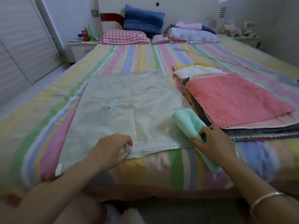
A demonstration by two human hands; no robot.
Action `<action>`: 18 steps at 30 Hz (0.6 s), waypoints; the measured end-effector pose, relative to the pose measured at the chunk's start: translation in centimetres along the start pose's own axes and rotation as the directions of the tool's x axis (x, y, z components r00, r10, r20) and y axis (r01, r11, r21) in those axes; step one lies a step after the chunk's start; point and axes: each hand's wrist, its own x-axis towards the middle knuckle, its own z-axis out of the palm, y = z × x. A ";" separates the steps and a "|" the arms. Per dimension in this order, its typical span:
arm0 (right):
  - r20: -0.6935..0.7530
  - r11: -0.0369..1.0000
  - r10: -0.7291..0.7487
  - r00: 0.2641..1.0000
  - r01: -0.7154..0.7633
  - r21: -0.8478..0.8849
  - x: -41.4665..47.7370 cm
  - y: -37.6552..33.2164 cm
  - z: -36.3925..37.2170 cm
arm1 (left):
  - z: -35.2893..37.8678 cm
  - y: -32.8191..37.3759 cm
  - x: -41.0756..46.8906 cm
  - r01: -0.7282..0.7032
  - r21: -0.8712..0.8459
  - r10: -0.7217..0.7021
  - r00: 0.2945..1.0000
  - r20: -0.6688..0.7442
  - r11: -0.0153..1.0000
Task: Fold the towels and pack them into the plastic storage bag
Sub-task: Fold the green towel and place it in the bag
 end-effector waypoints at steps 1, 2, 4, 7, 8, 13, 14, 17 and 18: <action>-0.007 1.000 -0.006 1.000 0.006 0.015 0.0 -0.2 -0.2 | -0.2 -0.2 0.0 0.031 -0.051 -0.031 0.999 0.009 0.998; -0.024 0.999 -0.016 1.000 0.017 0.050 -0.2 -0.4 -0.6 | -0.4 -0.5 -0.1 0.077 -0.128 -0.076 0.997 0.010 0.989; -0.104 0.977 -0.078 0.991 0.097 0.191 -0.9 -1.4 -1.6 | -0.4 -1.1 0.2 0.180 -0.317 -0.185 0.983 0.015 0.931; -0.333 0.861 -0.277 0.901 0.387 0.330 -2.8 -4.0 -3.4 | -0.7 -1.2 0.6 0.333 -0.614 -0.345 0.933 0.104 0.715; -0.377 0.821 -0.371 0.849 0.489 0.293 -3.5 -4.8 -3.6 | -0.8 -1.0 0.7 0.364 -0.708 -0.391 0.911 0.133 0.605; -0.125 0.748 -0.662 0.739 0.663 -0.036 -4.7 -6.1 -1.5 | -2.5 -0.1 0.9 0.329 -0.895 -0.557 0.822 0.117 0.299; -0.047 0.777 -0.629 0.776 0.626 -0.056 -4.8 -6.0 -1.0 | -2.9 0.1 1.0 0.298 -0.913 -0.572 0.815 0.092 0.277; 0.058 0.858 -0.506 0.860 0.509 -0.061 -5.1 -6.0 0.4 | -4.5 0.7 1.1 0.184 -0.938 -0.572 0.820 -0.019 0.294; 0.058 0.874 -0.478 0.876 0.481 -0.071 -5.2 -6.4 0.4 | -4.9 1.2 1.2 0.147 -0.937 -0.555 0.830 -0.059 0.318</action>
